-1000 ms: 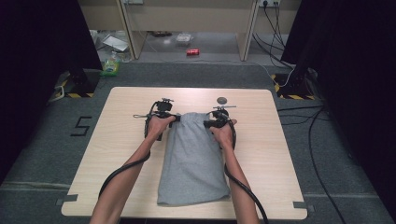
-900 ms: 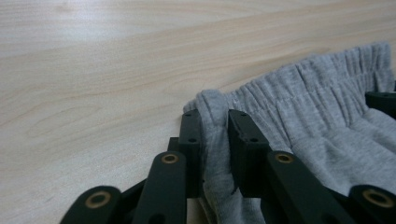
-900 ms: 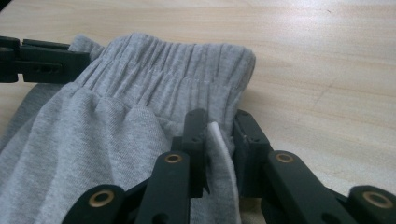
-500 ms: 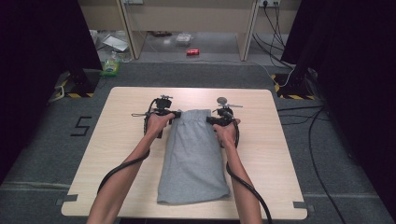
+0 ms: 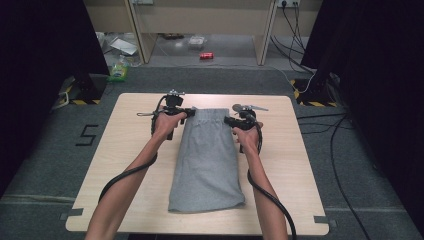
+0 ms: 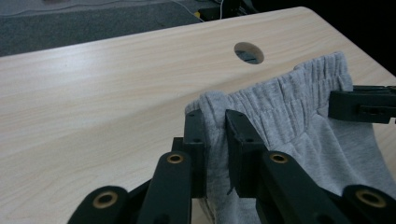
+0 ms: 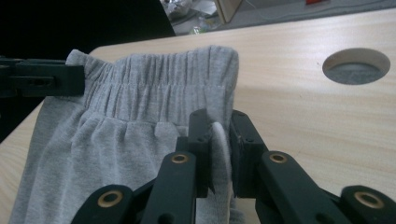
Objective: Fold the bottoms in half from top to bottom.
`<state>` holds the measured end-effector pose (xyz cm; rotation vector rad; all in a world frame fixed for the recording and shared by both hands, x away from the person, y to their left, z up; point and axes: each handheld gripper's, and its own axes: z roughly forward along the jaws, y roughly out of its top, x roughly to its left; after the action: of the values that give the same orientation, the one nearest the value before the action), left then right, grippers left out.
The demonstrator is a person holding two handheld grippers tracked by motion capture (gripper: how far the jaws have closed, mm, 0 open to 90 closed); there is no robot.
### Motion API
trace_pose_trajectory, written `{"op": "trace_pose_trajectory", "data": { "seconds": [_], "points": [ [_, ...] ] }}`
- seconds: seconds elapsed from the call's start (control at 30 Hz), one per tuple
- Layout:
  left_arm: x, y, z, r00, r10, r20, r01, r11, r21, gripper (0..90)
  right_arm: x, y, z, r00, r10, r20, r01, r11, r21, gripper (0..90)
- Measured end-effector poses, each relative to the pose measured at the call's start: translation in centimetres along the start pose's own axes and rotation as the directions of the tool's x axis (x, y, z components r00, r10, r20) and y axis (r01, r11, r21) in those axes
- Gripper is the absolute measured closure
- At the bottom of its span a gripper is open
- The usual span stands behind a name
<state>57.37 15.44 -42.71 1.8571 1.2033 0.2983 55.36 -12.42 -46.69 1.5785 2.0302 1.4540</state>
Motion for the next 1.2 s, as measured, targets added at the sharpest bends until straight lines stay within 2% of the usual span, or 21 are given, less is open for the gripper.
{"op": "trace_pose_trajectory", "data": {
  "seconds": [0.1, 0.2, 0.4, 0.57, 0.77, 1.0, 1.2],
  "points": [
    [-0.1, 0.1, -0.7, 0.9997, 0.003, 0.022, -0.003, 0.9999, -0.014, 78.9, 0.1, 0.2, -0.6, 0.9998, -0.010, -0.019, 0.010, 1.000, -0.017, 80.8],
    [-0.3, 0.1, -1.6, 0.9989, 0.026, 0.040, -0.025, 0.9992, -0.030, 79.2, 0.4, 0.2, -1.3, 0.9987, -0.025, -0.044, 0.024, 0.999, -0.028, 80.8],
    [-1.2, -0.6, -3.9, 0.9932, 0.076, 0.088, -0.069, 0.9943, -0.082, 79.5, 1.2, 0.0, -3.4, 0.9930, -0.052, -0.106, 0.046, 0.997, -0.059, 80.7],
    [-2.3, -1.6, -5.8, 0.9841, 0.126, 0.125, -0.110, 0.9864, -0.122, 79.8, 2.7, -0.7, -5.4, 0.9833, -0.100, -0.152, 0.089, 0.993, -0.080, 80.8],
    [-4.1, -3.6, -8.5, 0.9667, 0.204, 0.155, -0.177, 0.9694, -0.170, 80.5, 4.3, -2.4, -7.9, 0.9677, -0.159, -0.196, 0.142, 0.985, -0.098, 80.8],
    [-5.5, -7.4, -11.0, 0.9494, 0.267, 0.165, -0.231, 0.9501, -0.210, 80.8, 5.4, -5.1, -10.2, 0.9528, -0.202, -0.227, 0.184, 0.978, -0.097, 80.8],
    [-6.1, -10.8, -12.4, 0.9374, 0.283, 0.203, -0.237, 0.9452, -0.225, 80.8, 6.2, -7.6, -11.9, 0.9404, -0.228, -0.252, 0.210, 0.973, -0.097, 80.8]
  ]
}}
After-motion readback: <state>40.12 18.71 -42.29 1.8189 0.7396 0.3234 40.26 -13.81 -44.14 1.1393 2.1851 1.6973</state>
